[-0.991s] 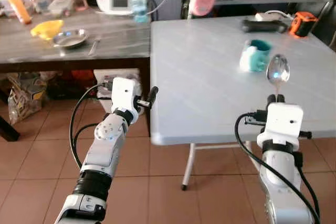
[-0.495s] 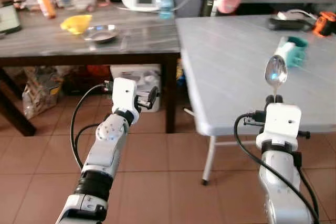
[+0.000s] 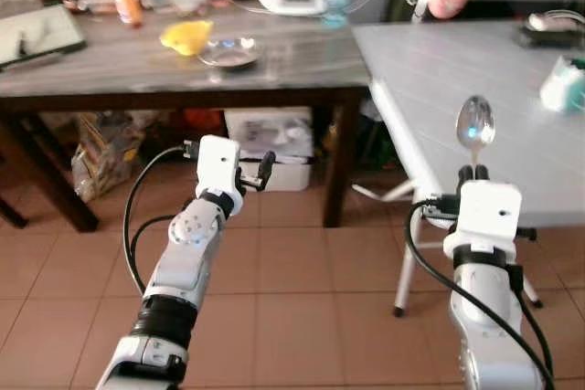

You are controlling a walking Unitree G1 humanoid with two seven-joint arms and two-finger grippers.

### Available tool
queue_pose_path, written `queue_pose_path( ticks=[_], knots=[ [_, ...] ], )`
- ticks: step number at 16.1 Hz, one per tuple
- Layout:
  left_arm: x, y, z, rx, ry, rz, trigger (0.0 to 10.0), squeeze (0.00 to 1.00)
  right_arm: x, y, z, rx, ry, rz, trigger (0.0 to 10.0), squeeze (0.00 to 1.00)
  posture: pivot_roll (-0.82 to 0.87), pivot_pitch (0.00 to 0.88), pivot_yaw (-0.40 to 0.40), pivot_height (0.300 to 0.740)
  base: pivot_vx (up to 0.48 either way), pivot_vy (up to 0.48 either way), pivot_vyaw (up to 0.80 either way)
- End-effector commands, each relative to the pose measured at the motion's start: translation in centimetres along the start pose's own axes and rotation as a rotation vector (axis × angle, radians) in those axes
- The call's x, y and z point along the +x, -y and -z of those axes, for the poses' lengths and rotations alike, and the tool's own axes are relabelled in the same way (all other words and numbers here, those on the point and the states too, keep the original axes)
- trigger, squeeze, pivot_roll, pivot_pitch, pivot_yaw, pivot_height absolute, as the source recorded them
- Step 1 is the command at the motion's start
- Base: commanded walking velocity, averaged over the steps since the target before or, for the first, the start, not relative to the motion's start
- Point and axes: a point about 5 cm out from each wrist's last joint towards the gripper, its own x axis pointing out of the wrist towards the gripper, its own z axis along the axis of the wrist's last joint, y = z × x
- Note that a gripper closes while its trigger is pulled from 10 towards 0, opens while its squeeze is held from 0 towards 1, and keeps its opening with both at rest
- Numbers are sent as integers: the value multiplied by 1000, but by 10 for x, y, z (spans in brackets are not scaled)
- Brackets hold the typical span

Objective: Setting the table

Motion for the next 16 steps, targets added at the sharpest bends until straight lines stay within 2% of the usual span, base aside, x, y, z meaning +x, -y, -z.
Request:
queue_pose_path(
  ticks=[1, 6, 8, 10, 16],
  knots=[
    [-2, -8, 1, 12, -5, -20, 10000, 0, 0, -2, -7, 11, 33, -12, 10000, 0, 122, 58, 12, 740, 0, 480, 0],
    [-1, -5, 2, 17, -10, -17, 10000, 0, 1, 0, -8, -15, 40, -2, 10000, 0, 120, 53, 12, 740, 0, 480, 0],
    [-1, -3, 3, 17, -12, -13, 10000, 0, 1, -1, -8, -15, 40, -2, 10000, 0, 120, 53, 12, 740, 0, 405, 528],
    [-2, -2, 4, 22, -11, -8, 10000, 0, 1, -1, -7, -15, 36, -5, 10000, 0, 123, 55, 10, 740, 0, 0, 591],
    [-2, 8, -4, -12, 37, 71, 10000, 0, -1, -1, -5, -8, 27, 1, 10000, 0, 121, 60, 14, 740, 0, 0, 0]
  ],
)
